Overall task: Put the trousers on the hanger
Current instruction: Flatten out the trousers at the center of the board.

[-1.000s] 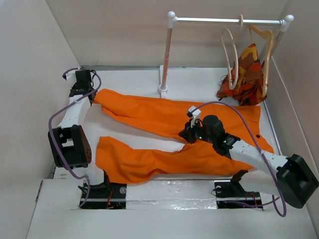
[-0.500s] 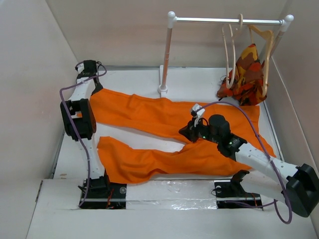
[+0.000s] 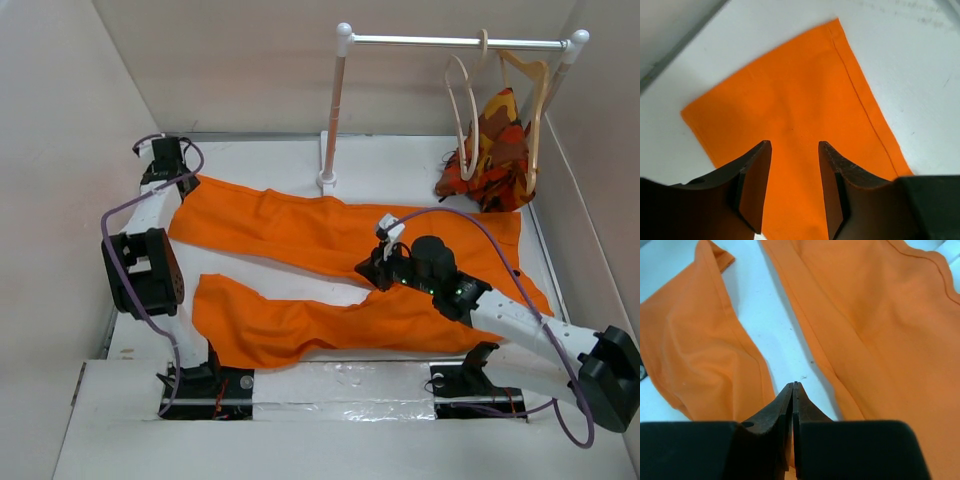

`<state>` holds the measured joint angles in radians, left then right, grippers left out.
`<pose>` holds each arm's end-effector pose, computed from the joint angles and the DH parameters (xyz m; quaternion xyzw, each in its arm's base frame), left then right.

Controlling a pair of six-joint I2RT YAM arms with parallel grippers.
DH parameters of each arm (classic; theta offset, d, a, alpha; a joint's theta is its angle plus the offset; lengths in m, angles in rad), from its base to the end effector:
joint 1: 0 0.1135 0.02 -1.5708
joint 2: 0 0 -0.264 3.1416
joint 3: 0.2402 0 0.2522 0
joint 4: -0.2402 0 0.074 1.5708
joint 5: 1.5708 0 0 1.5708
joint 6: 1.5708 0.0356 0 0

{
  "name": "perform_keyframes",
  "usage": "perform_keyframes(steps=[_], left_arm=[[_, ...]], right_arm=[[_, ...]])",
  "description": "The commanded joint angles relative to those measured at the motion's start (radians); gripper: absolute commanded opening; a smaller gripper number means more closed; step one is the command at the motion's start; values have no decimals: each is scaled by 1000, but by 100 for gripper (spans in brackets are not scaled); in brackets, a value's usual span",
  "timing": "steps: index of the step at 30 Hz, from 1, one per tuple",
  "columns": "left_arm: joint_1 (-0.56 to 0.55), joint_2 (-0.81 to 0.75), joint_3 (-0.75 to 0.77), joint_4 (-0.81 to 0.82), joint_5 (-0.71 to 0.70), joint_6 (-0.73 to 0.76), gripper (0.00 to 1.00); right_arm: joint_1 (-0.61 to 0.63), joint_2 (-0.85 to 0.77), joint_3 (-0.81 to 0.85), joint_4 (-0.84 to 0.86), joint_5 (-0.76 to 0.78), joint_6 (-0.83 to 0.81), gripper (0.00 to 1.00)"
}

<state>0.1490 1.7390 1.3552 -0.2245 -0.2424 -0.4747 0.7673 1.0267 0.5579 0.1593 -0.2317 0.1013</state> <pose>0.3972 0.0683 0.2756 -0.3232 0.8203 0.0313 0.4708 0.1617 0.1673 0.2491 -0.3266 0.7359 0.3311 0.4921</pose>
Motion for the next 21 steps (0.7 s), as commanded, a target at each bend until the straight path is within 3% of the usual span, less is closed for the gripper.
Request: perform_keyframes(steps=[1,4,7,8,9,11,12,15,17,18,21], left_arm=[[-51,76,-18,10,15,-7,41],[-51,103,-11,4,35,-48,40],[-61,18,-66,58,43,-67,28],[-62,-22,-88,76,49,-82,25],[-62,-117,-128,94,87,-84,24],[-62,-220,-160,128,121,-90,13],[-62,-324,-188,134,158,-87,0],[-62,-546,-272,168,227,-84,0],[-62,-657,-326,217,279,-96,0],[-62,-755,-368,218,302,-103,0],[-62,-898,-418,218,333,-114,0]], right_arm=[[7,-25,-13,3,60,-15,14],[7,-1,-4,-12,13,-25,28],[62,54,19,-6,-38,-46,35],[85,74,51,-4,-35,-58,32],[107,97,74,-7,-34,-64,2],[170,183,149,-9,-37,-72,0],[217,214,172,2,-38,-77,0],[271,384,290,43,-41,-87,0],[282,541,371,57,-81,-87,16],[282,593,449,69,-96,-83,32],[291,778,592,60,-152,-80,55]])
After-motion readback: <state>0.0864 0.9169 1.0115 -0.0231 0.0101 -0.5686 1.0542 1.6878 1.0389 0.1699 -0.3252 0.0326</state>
